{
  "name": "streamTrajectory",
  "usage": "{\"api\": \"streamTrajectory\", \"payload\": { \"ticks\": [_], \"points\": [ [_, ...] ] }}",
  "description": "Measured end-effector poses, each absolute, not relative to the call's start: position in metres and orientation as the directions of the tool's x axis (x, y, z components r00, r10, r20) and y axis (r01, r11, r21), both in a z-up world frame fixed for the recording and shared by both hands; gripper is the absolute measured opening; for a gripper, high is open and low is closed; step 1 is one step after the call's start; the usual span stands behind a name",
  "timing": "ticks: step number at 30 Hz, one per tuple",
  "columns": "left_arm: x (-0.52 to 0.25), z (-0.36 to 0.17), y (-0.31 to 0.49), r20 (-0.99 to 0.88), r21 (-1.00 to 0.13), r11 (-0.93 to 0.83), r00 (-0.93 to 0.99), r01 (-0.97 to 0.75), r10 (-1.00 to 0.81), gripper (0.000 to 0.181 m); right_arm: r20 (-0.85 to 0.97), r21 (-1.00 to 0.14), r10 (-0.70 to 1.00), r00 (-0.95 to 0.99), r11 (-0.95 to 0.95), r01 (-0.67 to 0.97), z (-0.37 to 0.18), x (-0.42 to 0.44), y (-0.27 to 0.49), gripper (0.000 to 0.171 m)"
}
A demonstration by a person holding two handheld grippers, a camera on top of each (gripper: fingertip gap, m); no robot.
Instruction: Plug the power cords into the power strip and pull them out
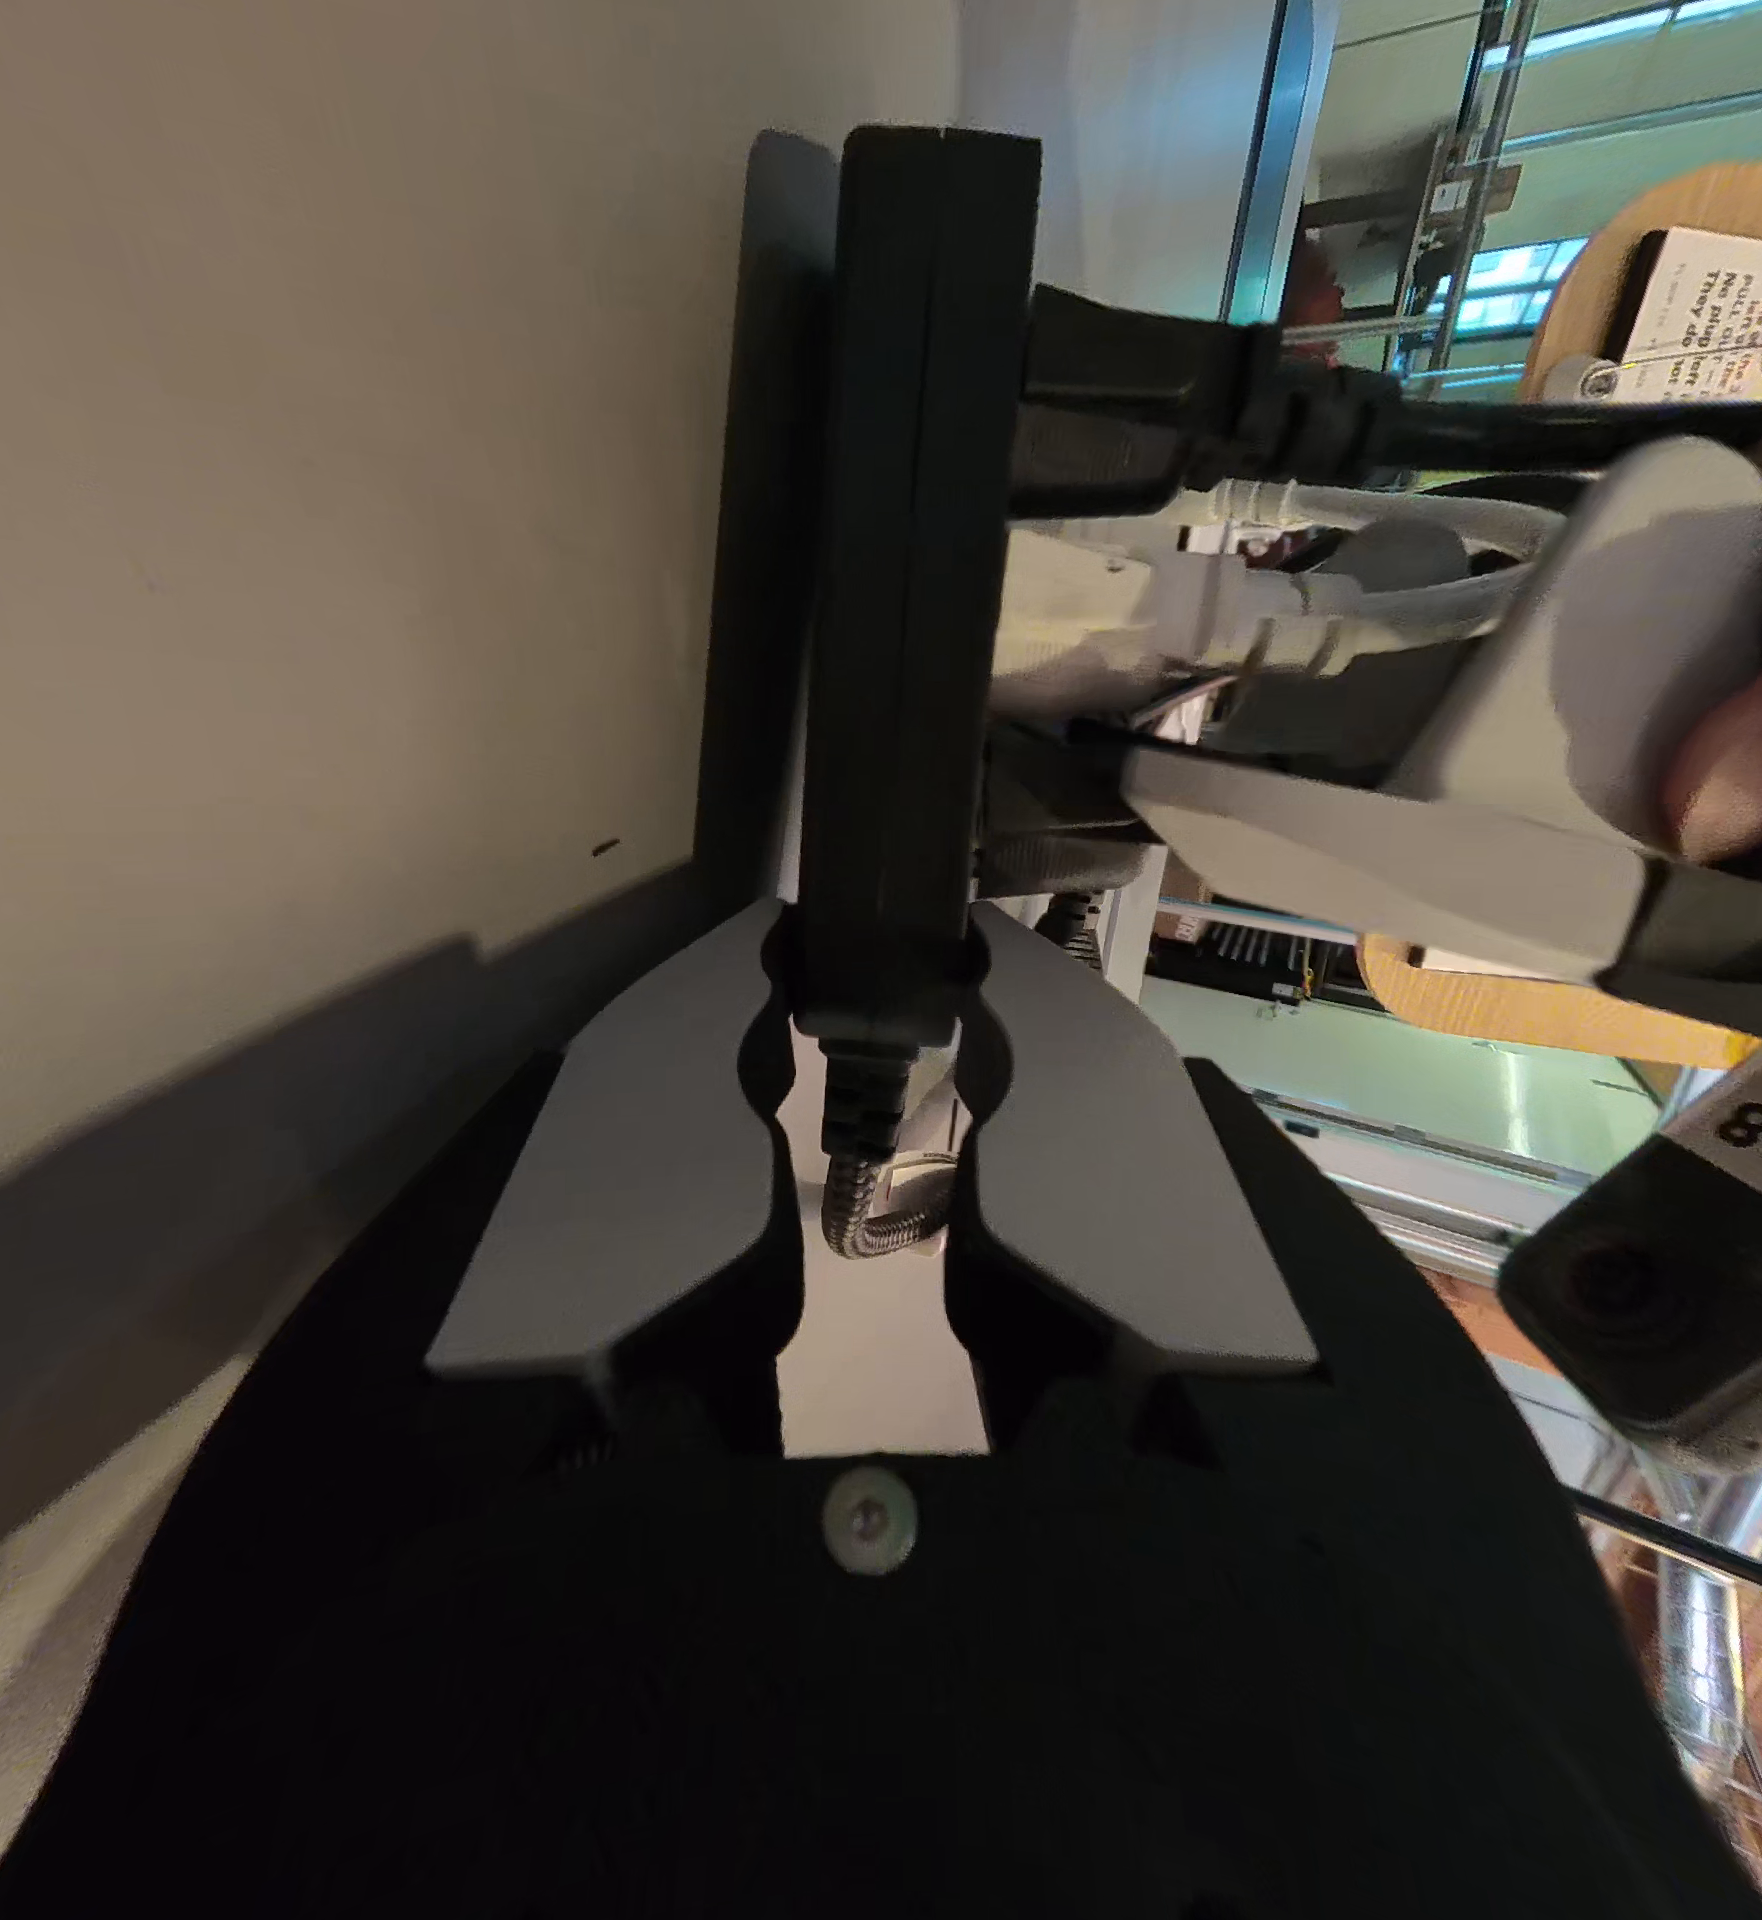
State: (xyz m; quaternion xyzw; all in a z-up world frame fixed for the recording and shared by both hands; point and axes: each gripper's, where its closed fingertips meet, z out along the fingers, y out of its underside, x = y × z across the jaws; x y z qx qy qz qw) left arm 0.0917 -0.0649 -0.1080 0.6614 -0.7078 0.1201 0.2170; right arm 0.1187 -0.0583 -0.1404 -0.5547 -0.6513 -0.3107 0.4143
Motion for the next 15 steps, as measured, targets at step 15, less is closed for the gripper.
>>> {"api": "streamTrajectory", "payload": {
  "ticks": [15],
  "points": [
    [0.112,-0.003,-0.091,0.085,-0.872,-0.009,-0.135,-0.490,-0.987,0.089,0.927,-0.056,0.374,-0.033,0.226,0.973,-0.137,0.116,-0.057,0.028]
  ]
}}
